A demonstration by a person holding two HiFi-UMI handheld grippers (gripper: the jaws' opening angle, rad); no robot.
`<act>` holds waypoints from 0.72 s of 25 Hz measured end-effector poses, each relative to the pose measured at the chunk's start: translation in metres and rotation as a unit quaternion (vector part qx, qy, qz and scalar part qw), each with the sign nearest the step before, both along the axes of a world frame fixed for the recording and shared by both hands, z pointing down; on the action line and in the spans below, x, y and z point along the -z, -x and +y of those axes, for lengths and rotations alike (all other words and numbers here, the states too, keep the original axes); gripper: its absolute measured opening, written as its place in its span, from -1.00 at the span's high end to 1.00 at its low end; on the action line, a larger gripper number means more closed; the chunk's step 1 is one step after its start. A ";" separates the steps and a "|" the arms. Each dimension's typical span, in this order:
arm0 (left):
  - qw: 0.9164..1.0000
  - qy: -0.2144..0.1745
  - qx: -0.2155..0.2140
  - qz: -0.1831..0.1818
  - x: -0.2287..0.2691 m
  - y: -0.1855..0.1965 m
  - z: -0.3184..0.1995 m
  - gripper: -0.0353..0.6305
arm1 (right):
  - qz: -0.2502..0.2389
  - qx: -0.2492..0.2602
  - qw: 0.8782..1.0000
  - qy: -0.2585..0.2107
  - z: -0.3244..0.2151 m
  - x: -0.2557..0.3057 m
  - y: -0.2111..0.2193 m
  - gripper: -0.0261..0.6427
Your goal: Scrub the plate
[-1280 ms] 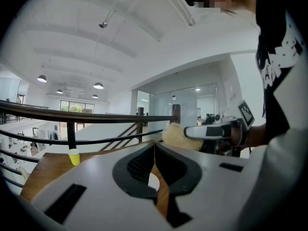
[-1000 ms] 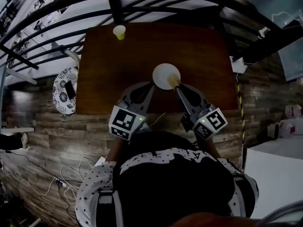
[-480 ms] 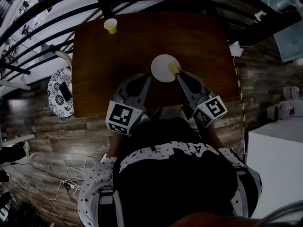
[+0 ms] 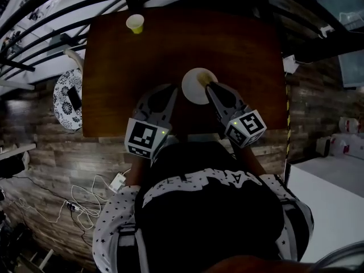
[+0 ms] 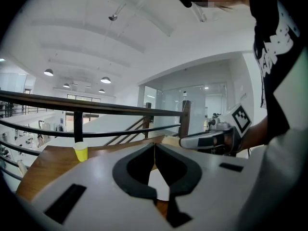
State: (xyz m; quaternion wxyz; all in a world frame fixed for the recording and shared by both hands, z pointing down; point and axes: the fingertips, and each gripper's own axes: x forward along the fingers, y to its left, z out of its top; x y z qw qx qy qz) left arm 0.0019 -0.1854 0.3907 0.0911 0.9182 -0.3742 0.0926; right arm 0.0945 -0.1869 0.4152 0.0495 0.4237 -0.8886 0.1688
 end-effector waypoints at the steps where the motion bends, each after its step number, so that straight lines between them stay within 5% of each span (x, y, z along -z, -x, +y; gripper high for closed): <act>1: 1.000 0.002 0.002 -0.003 -0.002 -0.001 -0.003 0.85 | 0.002 0.004 1.000 0.005 -0.004 -0.005 0.000 0.78; 18: 0.999 0.026 0.039 -0.023 -0.033 0.002 -0.034 0.85 | 0.045 0.064 0.995 0.068 -0.042 -0.084 0.010 0.78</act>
